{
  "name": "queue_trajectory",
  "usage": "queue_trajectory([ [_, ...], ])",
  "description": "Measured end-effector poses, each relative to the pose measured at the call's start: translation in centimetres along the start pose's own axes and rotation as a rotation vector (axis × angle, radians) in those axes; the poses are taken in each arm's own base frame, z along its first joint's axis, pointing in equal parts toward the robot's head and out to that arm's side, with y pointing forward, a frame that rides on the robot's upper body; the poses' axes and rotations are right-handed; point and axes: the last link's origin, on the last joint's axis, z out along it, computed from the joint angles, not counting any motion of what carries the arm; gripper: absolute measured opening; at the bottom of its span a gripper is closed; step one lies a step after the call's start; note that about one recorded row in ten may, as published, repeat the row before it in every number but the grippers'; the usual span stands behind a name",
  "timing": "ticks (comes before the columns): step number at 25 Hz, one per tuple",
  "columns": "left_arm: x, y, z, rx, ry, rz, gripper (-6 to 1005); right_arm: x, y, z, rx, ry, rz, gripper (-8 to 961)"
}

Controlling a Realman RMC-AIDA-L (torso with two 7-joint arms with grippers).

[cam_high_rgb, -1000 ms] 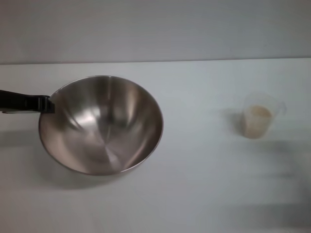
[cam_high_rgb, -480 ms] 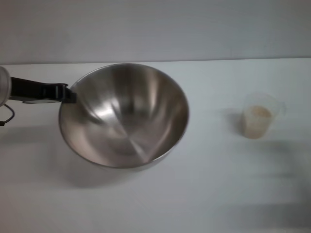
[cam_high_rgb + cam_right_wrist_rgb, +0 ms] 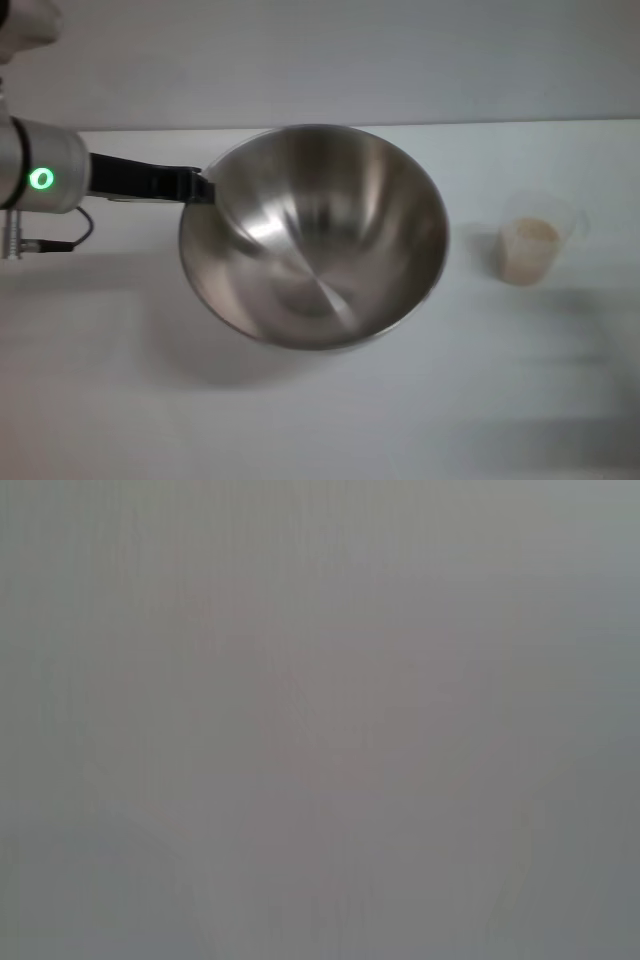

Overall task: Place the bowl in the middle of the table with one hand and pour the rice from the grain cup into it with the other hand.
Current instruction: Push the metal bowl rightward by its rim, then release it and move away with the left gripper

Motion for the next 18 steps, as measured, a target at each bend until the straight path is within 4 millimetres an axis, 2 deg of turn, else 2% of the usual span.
queue_trajectory([
  [6,0.4,1.2,2.1,-0.016,-0.017,0.028,51,0.0,0.0,0.1,-0.001,-0.002,-0.001,663],
  [18,0.6,2.2,4.3,-0.017,-0.024,0.061,55,-0.1,0.0,0.1,-0.003,-0.006,-0.003,662],
])
